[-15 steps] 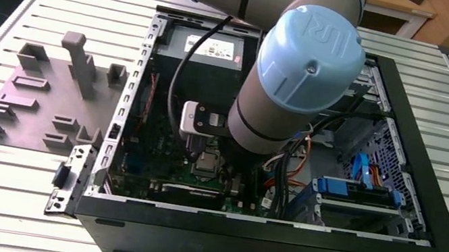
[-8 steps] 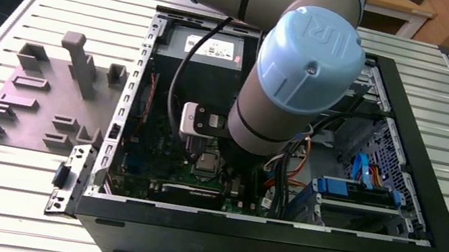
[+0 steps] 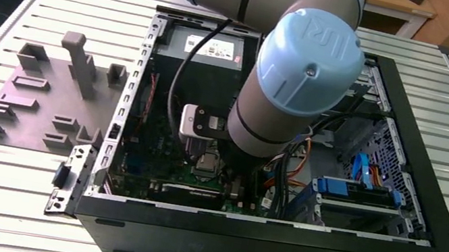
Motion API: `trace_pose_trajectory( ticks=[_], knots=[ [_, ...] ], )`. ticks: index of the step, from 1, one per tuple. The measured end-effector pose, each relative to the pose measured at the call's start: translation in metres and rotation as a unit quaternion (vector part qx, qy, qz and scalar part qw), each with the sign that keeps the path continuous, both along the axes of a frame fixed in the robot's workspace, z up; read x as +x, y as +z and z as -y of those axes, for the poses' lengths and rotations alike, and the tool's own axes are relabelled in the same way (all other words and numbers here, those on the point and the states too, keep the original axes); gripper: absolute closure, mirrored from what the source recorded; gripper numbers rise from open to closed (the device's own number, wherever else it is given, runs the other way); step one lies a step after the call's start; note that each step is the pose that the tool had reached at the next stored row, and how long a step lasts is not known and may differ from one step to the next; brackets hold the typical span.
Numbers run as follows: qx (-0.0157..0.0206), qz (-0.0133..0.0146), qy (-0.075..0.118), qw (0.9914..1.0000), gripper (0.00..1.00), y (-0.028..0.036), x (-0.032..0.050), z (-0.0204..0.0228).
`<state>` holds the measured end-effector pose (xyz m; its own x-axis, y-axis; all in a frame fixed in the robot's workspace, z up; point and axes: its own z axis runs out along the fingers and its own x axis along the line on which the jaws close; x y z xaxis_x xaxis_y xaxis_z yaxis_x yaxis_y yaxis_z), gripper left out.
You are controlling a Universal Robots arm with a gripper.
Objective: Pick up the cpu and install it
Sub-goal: 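Install the first cpu locking lever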
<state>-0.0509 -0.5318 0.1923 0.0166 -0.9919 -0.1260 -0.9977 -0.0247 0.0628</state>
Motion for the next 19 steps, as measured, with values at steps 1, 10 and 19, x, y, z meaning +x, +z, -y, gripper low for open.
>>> trace_pose_trajectory(
  ticks=[1, 10, 19],
  knots=[
    [0.0001, 0.0002, 0.000, 1.00000, 0.89, -0.0004, 0.0000, 0.0000],
    [-0.0001, 0.0009, 0.000, 1.00000, 0.89, -0.0032, 0.0009, 0.0000],
    [0.0003, 0.0012, 0.000, 1.00000, 0.89, -0.0049, 0.0058, -0.0008]
  ],
)
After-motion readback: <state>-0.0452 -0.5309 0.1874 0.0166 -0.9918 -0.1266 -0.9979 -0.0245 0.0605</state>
